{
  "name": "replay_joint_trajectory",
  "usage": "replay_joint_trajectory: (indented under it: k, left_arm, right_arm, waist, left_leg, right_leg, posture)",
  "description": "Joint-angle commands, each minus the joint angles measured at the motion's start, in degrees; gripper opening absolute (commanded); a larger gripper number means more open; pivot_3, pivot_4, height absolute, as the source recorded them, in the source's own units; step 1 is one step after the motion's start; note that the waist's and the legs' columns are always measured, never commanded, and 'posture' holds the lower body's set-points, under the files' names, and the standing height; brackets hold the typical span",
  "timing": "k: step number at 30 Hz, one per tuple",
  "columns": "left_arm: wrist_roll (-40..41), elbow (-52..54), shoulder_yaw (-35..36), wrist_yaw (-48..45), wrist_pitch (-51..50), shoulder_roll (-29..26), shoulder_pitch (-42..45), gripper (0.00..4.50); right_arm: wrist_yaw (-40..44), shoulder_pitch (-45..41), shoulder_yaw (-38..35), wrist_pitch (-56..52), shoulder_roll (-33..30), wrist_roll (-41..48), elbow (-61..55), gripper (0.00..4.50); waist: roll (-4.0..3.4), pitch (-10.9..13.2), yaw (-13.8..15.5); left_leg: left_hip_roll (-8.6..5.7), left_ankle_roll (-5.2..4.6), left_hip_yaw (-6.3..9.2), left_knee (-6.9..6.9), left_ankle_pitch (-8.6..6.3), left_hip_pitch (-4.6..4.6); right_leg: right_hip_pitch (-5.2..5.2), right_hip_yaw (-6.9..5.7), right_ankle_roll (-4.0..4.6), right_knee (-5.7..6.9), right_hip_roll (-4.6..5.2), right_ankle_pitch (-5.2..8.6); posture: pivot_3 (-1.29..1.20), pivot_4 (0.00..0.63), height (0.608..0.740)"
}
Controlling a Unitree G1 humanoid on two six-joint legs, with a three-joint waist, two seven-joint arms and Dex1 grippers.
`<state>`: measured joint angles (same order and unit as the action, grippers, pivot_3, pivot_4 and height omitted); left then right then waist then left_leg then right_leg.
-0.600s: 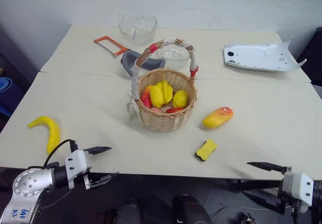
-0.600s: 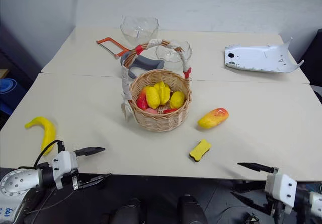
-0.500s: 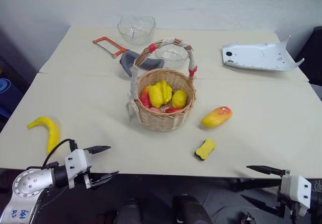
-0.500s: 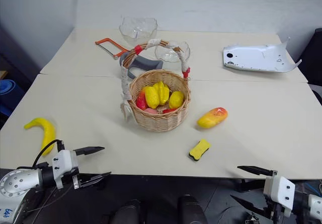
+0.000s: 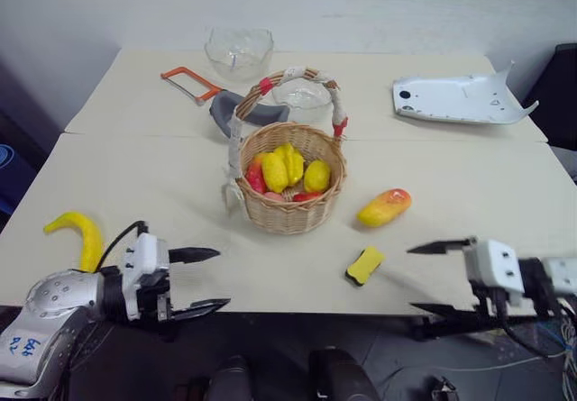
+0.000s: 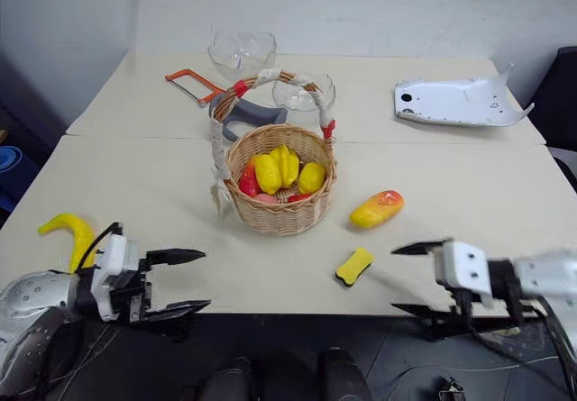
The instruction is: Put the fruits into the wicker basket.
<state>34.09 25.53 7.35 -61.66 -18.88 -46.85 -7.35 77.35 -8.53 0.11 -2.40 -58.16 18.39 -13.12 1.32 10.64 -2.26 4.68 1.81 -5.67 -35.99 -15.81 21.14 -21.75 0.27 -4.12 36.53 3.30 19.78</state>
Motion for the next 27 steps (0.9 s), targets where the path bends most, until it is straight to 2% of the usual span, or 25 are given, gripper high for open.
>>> replay_joint_trajectory:
  k: [1, 6, 9, 12, 16, 20, 21, 24, 27]
  left_arm:
    - [-0.2, 1.5, -2.0, -0.5, 0.0, 0.6, 1.4, 4.5]
    - [-1.4, 1.6, -3.9, 0.1, -0.9, 0.9, 1.9, 4.5]
    - [-2.3, 1.5, -4.2, 0.6, 0.0, 1.4, 1.8, 4.5]
    - [-3.2, 1.3, -4.6, 0.2, 0.4, 1.6, 1.9, 4.5]
    - [-3.7, -0.7, -4.5, -1.1, 1.5, 1.4, 3.5, 4.5]
    - [-4.2, -1.7, -6.0, -1.7, 1.9, 2.2, 5.5, 4.5]
    - [-4.1, -1.8, -6.3, -1.6, 1.9, 2.6, 5.9, 4.5]
    - [-3.6, -2.2, -7.3, -1.2, 1.5, 4.4, 7.7, 4.5]
    - [-2.0, -2.3, -7.4, -0.5, 0.7, 6.7, 9.4, 4.5]
  right_arm:
    - [0.7, -7.2, 7.3, -1.5, 2.5, -5.6, 2.8, 4.46]
    - [2.9, -19.1, 16.5, -1.1, 7.0, -13.4, 10.7, 4.46]
    - [7.1, -22.4, 19.6, -2.7, 6.5, -14.6, 13.5, 4.46]
    - [12.0, -22.8, 21.7, -2.9, 4.7, -15.3, 15.2, 3.89]
    - [12.9, -22.9, 20.5, -0.9, 5.1, -13.9, 16.7, 2.64]
    - [10.0, -16.8, 14.4, -2.9, 4.4, -7.8, 12.2, 1.32]
    - [9.3, -15.1, 12.8, -4.0, 4.2, -6.4, 10.8, 1.17]
    - [5.0, -4.6, 1.7, -14.8, 1.9, 3.2, 0.1, 1.08]
    - [-1.0, 6.5, -14.2, -29.5, 2.0, 17.0, -9.7, 1.08]
  waist:
    - [0.01, 0.0, 0.5]
    - [0.01, 0.0, 0.6]
    - [0.01, 0.0, 0.5]
    - [0.01, 0.0, 0.7]
    - [0.01, 0.0, 0.6]
    - [0.01, 0.0, 0.7]
    - [0.01, 0.0, 0.7]
    - [0.0, 0.0, 1.0]
    - [0.0, 0.0, 0.9]
  left_leg:
    - [0.0, 0.05, 0.01, -0.02, -0.02, 0.07]
    - [-0.07, 0.08, -0.15, -0.19, -0.05, 0.18]
    - [-0.08, 0.07, -0.28, -0.27, -0.04, 0.19]
    - [-0.07, 0.07, -0.26, -0.31, -0.04, 0.18]
    - [-0.06, 0.07, -0.29, -0.34, -0.04, 0.09]
    - [-0.05, 0.09, -0.29, -0.34, -0.03, 0.09]
    - [-0.04, 0.09, -0.28, -0.33, -0.03, 0.11]
    - [0.0, 0.09, -0.2, -0.33, -0.04, 0.2]
    - [0.01, 0.08, -0.13, -0.31, -0.05, 0.17]
  right_leg:
    - [-0.06, 0.0, 0.01, 0.0, -0.04, 0.01]
    - [-0.19, 0.09, -0.02, 0.02, -0.14, 0.03]
    - [-0.27, 0.18, -0.03, 0.18, -0.13, 0.02]
    - [-0.28, 0.14, -0.01, 0.25, -0.15, 0.03]
    - [-0.27, 0.2, 0.0, 0.35, -0.17, 0.03]
    - [-0.29, 0.2, 0.0, 0.4, -0.21, 0.03]
    - [-0.29, 0.19, 0.0, 0.39, -0.2, 0.03]
    - [-0.31, 0.15, -0.02, 0.37, -0.15, 0.04]
    - [-0.24, 0.15, -0.06, 0.37, -0.11, 0.05]
  posture:
    - [0.0, 0.15, 0.74]
    - [0.0, 0.15, 0.74]
    - [0.0, 0.15, 0.74]
    - [0.0, 0.15, 0.74]
    - [0.0, 0.15, 0.74]
    - [0.0, 0.15, 0.74]
    - [0.0, 0.15, 0.74]
    - [0.0, 0.15, 0.74]
    - [0.0, 0.15, 0.74]
